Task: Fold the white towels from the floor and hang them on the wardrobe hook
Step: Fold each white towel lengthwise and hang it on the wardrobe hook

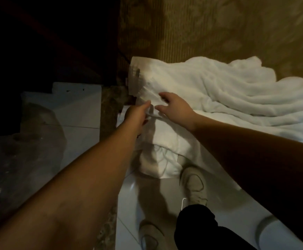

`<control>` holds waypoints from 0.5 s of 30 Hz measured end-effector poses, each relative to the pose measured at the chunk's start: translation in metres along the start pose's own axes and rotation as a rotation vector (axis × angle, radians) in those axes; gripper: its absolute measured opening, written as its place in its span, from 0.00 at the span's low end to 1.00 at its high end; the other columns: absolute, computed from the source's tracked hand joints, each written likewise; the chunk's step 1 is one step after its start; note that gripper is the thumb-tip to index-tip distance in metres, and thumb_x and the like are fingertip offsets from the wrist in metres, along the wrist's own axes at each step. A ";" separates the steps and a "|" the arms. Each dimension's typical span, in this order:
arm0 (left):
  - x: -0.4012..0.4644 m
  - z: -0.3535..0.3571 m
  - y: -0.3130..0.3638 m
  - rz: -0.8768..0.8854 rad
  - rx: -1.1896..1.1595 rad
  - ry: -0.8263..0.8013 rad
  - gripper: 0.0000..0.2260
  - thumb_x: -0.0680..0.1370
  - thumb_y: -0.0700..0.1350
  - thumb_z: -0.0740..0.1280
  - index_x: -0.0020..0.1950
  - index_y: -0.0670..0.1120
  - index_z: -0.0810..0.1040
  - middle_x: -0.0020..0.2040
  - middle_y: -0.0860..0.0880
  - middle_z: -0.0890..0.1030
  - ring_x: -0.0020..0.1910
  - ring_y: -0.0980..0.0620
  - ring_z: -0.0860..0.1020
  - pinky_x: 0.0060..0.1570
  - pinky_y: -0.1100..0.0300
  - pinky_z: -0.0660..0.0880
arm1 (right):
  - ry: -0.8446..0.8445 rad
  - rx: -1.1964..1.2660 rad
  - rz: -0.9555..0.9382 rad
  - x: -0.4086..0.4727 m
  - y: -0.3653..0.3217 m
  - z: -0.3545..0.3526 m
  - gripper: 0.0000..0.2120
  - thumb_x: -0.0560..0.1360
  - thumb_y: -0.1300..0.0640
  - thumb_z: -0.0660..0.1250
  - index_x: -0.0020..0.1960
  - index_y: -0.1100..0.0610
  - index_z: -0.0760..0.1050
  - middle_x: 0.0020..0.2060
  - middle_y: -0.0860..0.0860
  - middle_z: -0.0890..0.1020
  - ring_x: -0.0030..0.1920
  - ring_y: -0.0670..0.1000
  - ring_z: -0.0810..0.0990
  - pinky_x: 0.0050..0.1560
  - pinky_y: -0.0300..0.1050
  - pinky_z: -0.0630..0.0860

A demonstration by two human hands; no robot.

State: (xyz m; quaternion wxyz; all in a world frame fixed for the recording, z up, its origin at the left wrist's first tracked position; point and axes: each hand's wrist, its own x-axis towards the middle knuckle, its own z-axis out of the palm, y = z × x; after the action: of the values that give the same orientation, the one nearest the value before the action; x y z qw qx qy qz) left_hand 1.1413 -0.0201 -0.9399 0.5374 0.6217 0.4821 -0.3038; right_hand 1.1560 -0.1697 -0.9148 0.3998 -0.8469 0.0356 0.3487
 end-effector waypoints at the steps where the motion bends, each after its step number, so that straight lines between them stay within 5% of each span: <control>1: 0.006 0.003 -0.001 -0.002 -0.017 -0.003 0.18 0.79 0.55 0.70 0.61 0.43 0.81 0.58 0.46 0.84 0.57 0.47 0.81 0.57 0.54 0.77 | 0.009 0.018 0.017 0.007 0.002 0.004 0.28 0.78 0.51 0.72 0.75 0.56 0.70 0.71 0.54 0.76 0.68 0.53 0.75 0.63 0.37 0.66; 4: 0.018 0.011 -0.003 0.011 -0.062 -0.010 0.17 0.82 0.50 0.67 0.65 0.40 0.79 0.59 0.43 0.83 0.56 0.46 0.80 0.45 0.58 0.75 | 0.013 -0.002 0.091 0.019 0.014 0.014 0.21 0.78 0.52 0.71 0.69 0.57 0.76 0.65 0.53 0.80 0.64 0.53 0.78 0.55 0.34 0.65; 8: 0.021 0.015 0.005 0.004 0.031 0.009 0.13 0.83 0.41 0.64 0.66 0.38 0.76 0.50 0.40 0.81 0.52 0.40 0.81 0.46 0.55 0.77 | -0.030 -0.076 0.180 0.018 0.023 0.023 0.06 0.79 0.49 0.69 0.47 0.51 0.79 0.55 0.53 0.84 0.57 0.55 0.80 0.53 0.43 0.71; 11: 0.006 0.011 0.003 0.023 -0.053 0.001 0.13 0.82 0.37 0.62 0.66 0.40 0.76 0.42 0.42 0.78 0.40 0.44 0.79 0.35 0.59 0.77 | -0.004 0.005 0.174 0.009 0.020 0.020 0.08 0.81 0.53 0.65 0.54 0.56 0.80 0.56 0.56 0.83 0.58 0.57 0.79 0.50 0.41 0.67; 15: -0.035 0.000 -0.010 -0.006 -0.357 -0.107 0.06 0.80 0.35 0.61 0.49 0.42 0.78 0.40 0.45 0.79 0.36 0.50 0.76 0.32 0.62 0.74 | 0.031 0.163 0.214 -0.027 0.012 -0.003 0.13 0.80 0.55 0.63 0.62 0.58 0.78 0.60 0.56 0.81 0.60 0.56 0.77 0.54 0.41 0.66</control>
State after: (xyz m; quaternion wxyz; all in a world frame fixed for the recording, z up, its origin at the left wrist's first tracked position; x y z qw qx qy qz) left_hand 1.1195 -0.0306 -0.9121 0.6632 0.4980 0.5009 -0.2476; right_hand 1.1335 -0.1861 -0.9047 0.4271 -0.8083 0.1601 0.3723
